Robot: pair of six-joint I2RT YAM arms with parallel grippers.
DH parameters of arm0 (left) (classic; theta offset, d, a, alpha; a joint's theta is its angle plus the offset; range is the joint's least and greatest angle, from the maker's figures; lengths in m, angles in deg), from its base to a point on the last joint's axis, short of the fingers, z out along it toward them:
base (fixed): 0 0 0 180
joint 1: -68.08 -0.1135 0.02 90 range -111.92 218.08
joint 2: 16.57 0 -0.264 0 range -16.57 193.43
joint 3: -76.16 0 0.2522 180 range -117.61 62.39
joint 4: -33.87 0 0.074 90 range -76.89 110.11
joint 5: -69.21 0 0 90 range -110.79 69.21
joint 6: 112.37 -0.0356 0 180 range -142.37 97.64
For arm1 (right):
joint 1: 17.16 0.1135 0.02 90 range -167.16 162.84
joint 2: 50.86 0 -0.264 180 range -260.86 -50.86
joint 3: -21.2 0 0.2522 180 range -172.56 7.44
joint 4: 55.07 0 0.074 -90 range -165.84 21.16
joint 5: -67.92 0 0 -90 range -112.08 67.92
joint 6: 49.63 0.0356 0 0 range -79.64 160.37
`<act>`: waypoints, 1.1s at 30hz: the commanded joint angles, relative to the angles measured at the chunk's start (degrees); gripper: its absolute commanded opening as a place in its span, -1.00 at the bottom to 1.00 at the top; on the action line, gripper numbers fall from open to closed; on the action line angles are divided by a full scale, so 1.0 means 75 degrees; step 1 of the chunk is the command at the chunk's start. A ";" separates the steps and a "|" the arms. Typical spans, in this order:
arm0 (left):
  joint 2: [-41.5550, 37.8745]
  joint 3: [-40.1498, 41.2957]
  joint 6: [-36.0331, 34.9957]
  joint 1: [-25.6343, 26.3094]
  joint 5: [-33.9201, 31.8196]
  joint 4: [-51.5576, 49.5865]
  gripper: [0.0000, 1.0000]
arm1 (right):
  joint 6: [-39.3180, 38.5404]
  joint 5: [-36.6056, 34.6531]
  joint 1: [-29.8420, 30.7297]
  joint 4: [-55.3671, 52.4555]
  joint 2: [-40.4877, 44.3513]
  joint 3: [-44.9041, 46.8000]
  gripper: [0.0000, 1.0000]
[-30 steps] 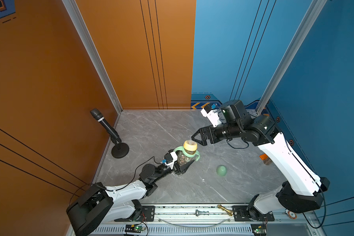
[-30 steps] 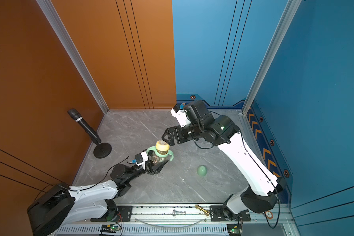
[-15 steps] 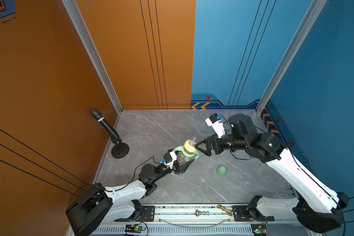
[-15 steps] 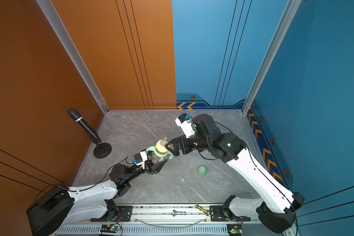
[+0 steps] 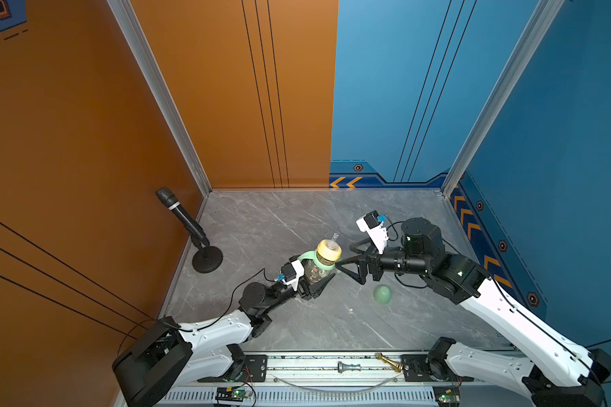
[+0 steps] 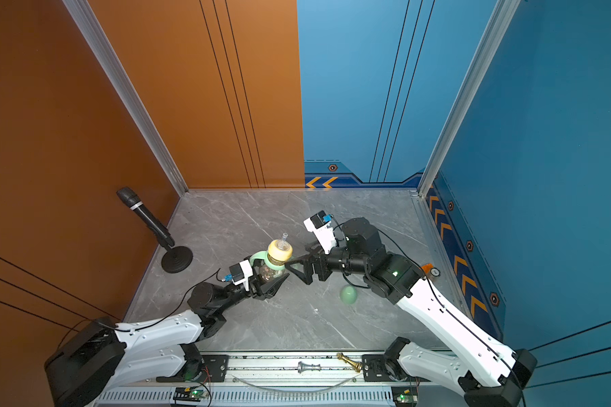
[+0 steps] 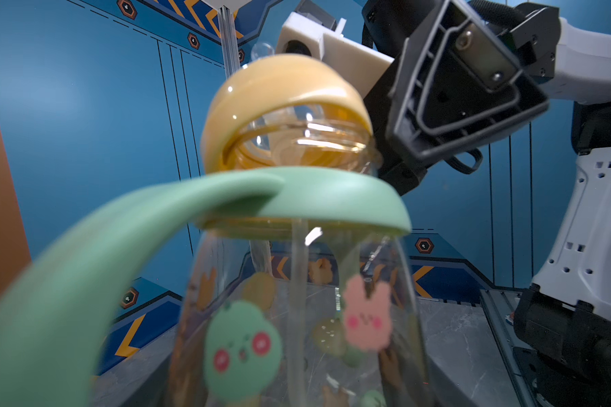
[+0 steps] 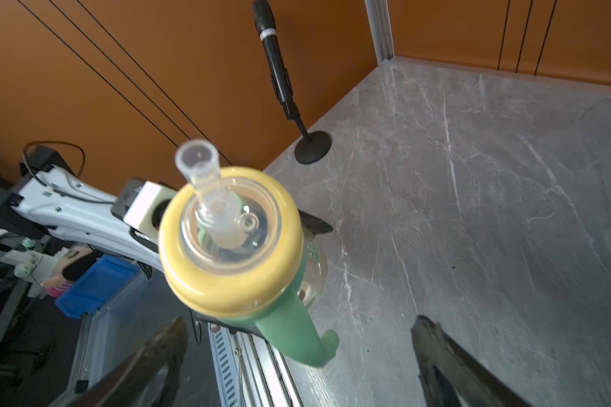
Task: Assemble the baby bottles
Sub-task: Screw the nipple onto the baby bottle.
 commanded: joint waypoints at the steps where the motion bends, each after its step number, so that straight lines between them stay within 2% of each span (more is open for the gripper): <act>1: -0.0042 -0.0202 0.0013 0.0054 0.0002 0.0367 -0.69 | 0.0841 0.0614 -0.0354 0.0817 -0.0023 -0.0587 0.99; 3: 0.0008 -0.0184 -0.0015 0.0053 -0.0044 0.0372 -0.69 | 0.1029 0.1009 -0.0271 0.0764 -0.0268 -0.0927 0.99; 7: 0.0126 -0.0227 -0.0071 0.0066 -0.0037 0.0373 -0.69 | 0.0979 0.0842 -0.0108 0.0019 -0.0812 -0.1508 0.99; 11: 0.0182 -0.0301 -0.0063 0.0066 0.0001 0.0373 -0.69 | 0.0673 0.0539 0.0409 -0.0328 -0.1088 -0.1752 0.97; 13: 0.0176 -0.0302 -0.0062 0.0066 0.0008 0.0371 -0.69 | 0.0449 0.0182 0.0490 -0.0728 -0.1246 -0.1957 0.92; 16: 0.0165 -0.0302 -0.0078 0.0066 0.0003 0.0373 -0.69 | 0.0470 0.0182 0.0409 -0.0772 -0.1409 -0.1968 0.84; 21: 0.0165 -0.0261 -0.0072 0.0066 -0.0038 0.0367 -0.69 | 0.0493 0.0325 0.0443 -0.0695 -0.1526 -0.1989 0.63; 24: 0.0170 -0.0265 -0.0060 0.0066 -0.0060 0.0371 -0.69 | 0.0389 0.0350 0.0455 -0.0842 -0.1562 -0.1999 0.41; 28: 0.0217 -0.0312 0.0043 0.0020 -0.0101 0.0370 -0.69 | 0.0299 0.0270 0.0490 -0.0827 -0.1432 -0.1838 0.22; 33: 0.0291 -0.0467 0.0391 -0.0110 0.0028 0.0372 -0.70 | -0.0180 0.0284 0.0587 -0.1061 -0.1435 -0.1778 0.02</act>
